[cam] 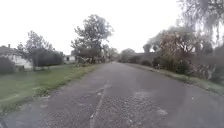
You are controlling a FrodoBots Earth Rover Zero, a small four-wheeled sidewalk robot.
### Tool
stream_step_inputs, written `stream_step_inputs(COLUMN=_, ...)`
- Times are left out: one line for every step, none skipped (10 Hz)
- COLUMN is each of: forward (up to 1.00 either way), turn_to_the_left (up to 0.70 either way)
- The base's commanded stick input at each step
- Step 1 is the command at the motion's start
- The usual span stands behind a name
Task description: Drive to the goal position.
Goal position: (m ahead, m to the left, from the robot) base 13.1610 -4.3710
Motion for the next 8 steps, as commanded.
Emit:
stream_step_inputs(forward=0.45, turn_to_the_left=0.0)
stream_step_inputs(forward=0.45, turn_to_the_left=0.0)
stream_step_inputs(forward=0.45, turn_to_the_left=0.0)
stream_step_inputs(forward=0.45, turn_to_the_left=0.0)
stream_step_inputs(forward=0.45, turn_to_the_left=0.0)
stream_step_inputs(forward=0.45, turn_to_the_left=-0.27)
stream_step_inputs(forward=0.45, turn_to_the_left=-0.27)
stream_step_inputs(forward=0.45, turn_to_the_left=-0.26)
